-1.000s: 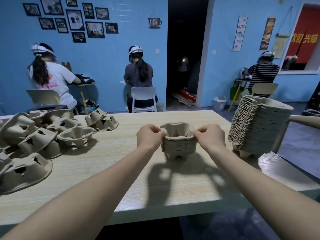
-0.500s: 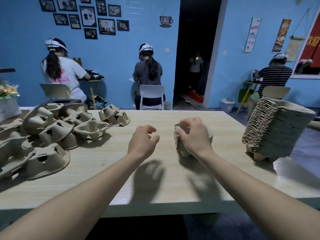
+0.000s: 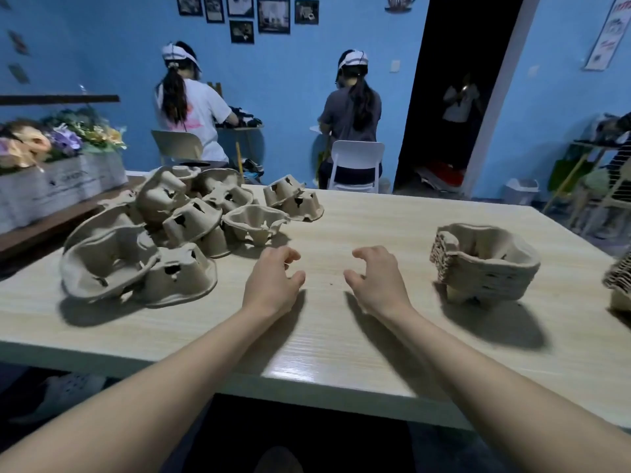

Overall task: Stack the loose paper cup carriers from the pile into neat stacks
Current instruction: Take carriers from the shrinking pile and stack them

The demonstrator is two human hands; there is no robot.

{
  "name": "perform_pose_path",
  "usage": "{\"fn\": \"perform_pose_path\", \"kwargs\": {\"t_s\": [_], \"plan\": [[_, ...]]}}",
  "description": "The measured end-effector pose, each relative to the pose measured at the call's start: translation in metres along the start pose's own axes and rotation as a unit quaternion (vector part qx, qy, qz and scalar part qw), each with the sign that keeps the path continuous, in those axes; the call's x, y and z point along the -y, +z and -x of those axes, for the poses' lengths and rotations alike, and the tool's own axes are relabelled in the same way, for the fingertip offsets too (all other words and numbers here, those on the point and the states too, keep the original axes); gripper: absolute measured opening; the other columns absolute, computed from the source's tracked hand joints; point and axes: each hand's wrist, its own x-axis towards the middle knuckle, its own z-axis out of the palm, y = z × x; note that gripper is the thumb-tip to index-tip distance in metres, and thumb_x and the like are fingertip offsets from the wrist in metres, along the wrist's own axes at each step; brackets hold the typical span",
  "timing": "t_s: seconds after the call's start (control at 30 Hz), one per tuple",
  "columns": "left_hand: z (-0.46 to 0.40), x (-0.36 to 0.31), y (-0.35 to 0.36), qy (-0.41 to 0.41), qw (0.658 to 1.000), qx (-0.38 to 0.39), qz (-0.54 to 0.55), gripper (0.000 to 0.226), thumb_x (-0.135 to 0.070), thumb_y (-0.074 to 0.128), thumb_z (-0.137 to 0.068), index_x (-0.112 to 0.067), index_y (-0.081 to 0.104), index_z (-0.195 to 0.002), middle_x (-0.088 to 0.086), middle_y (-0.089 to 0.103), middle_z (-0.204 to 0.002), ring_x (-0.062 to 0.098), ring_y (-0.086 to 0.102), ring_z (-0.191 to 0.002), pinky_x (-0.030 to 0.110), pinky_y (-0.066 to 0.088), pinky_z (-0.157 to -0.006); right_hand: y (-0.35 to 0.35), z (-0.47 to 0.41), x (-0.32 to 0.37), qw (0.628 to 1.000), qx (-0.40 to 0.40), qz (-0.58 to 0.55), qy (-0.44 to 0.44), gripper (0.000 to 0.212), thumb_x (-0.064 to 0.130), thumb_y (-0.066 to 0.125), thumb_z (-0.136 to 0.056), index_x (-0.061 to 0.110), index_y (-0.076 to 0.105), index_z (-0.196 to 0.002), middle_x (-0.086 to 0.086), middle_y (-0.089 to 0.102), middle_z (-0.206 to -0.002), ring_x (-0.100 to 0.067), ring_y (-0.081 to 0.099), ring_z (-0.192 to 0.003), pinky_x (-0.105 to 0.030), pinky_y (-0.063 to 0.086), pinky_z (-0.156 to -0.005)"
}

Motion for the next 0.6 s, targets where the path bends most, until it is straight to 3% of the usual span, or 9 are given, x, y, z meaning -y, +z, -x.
{"fn": "perform_pose_path", "kwargs": {"t_s": [0.13,0.27,0.4,0.6], "plan": [[-0.007,0.017,-0.003,-0.005,1.000,-0.019,0.000,0.030,-0.016,0.062,-0.084,-0.013,0.060,-0.114,0.006,0.054,-0.113,0.018,0.056,-0.100,0.035,0.049,-0.090,0.015,-0.011,-0.006,0.999,0.026,0.042,0.001,0.041,0.025,0.054,-0.089,0.010,0.053,-0.128,-0.011,0.049,-0.130,-0.029,0.040,-0.121,-0.035,0.034,-0.101],[-0.022,0.026,-0.005,0.014,0.997,-0.073,-0.014,0.031,-0.011,0.061,-0.081,-0.013,0.061,-0.111,0.005,0.050,-0.113,0.018,0.051,-0.106,0.030,0.042,-0.094,0.022,-0.020,-0.010,0.998,0.031,0.059,-0.001,0.040,0.027,0.052,-0.089,0.009,0.054,-0.125,-0.012,0.051,-0.125,-0.029,0.042,-0.118,-0.038,0.037,-0.099],[-0.036,0.025,-0.009,0.016,0.987,-0.147,-0.067,0.036,-0.011,0.062,-0.078,-0.017,0.057,-0.114,0.004,0.042,-0.122,0.023,0.039,-0.116,0.035,0.033,-0.100,0.024,-0.020,-0.012,0.997,0.034,0.066,-0.004,0.035,0.029,0.050,-0.090,0.009,0.057,-0.117,-0.011,0.052,-0.120,-0.029,0.044,-0.114,-0.036,0.036,-0.094],[-0.059,0.025,-0.011,0.002,0.981,-0.137,-0.136,0.041,-0.011,0.060,-0.079,-0.018,0.052,-0.119,0.006,0.038,-0.131,0.026,0.031,-0.125,0.040,0.024,-0.107,0.024,-0.019,-0.012,0.997,0.030,0.069,-0.009,0.033,0.030,0.049,-0.091,0.010,0.057,-0.115,-0.007,0.051,-0.120,-0.025,0.043,-0.113,-0.034,0.033,-0.092]]}}
